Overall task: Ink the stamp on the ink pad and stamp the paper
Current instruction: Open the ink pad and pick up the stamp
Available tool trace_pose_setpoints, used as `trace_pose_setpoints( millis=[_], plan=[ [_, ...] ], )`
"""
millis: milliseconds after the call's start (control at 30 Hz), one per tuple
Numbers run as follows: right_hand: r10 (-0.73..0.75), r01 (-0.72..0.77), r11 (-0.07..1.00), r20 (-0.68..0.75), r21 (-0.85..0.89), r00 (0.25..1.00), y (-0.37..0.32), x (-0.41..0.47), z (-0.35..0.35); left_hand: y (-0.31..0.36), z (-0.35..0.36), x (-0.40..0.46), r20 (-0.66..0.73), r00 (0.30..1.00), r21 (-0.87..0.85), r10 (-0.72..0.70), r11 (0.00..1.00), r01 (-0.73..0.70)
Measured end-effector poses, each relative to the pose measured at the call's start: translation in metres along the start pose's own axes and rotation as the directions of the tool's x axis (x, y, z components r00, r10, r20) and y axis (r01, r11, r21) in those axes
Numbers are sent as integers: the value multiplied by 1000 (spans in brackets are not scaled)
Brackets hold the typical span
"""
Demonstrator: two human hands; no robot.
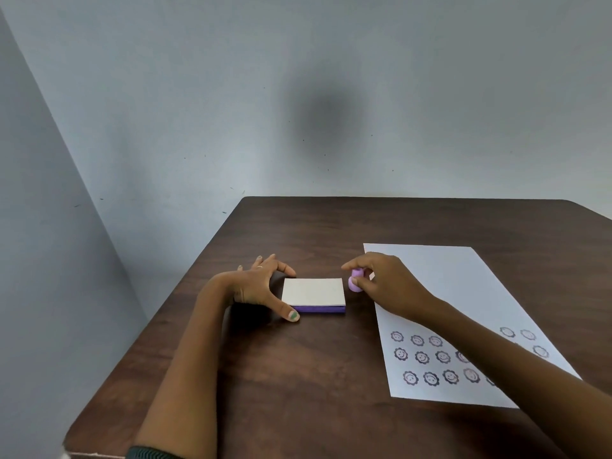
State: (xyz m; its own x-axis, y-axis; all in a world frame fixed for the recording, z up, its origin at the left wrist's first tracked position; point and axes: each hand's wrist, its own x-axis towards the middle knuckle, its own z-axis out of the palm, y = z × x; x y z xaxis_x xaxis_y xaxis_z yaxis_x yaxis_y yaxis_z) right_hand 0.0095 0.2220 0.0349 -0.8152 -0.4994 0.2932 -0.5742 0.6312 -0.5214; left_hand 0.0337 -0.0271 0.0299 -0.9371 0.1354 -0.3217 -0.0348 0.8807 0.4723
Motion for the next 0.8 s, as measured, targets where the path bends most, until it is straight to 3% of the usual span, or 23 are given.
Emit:
trace_pose_setpoints(
  millis=[333, 567, 800],
  plan=[
    [-99, 99, 995, 7, -34, 995, -6, -14, -4, 1, 0, -2, 4, 1000, -12, -11, 1000, 11],
    [-92, 126, 989, 327, -84, 940, -17, 5, -13, 2, -1, -2, 12, 1000, 0, -23, 1000, 23],
    [-100, 167, 971, 342, -172, 934, -20, 10, -7, 4, -1, -2, 17, 999, 23, -30, 999, 30]
  ],
)
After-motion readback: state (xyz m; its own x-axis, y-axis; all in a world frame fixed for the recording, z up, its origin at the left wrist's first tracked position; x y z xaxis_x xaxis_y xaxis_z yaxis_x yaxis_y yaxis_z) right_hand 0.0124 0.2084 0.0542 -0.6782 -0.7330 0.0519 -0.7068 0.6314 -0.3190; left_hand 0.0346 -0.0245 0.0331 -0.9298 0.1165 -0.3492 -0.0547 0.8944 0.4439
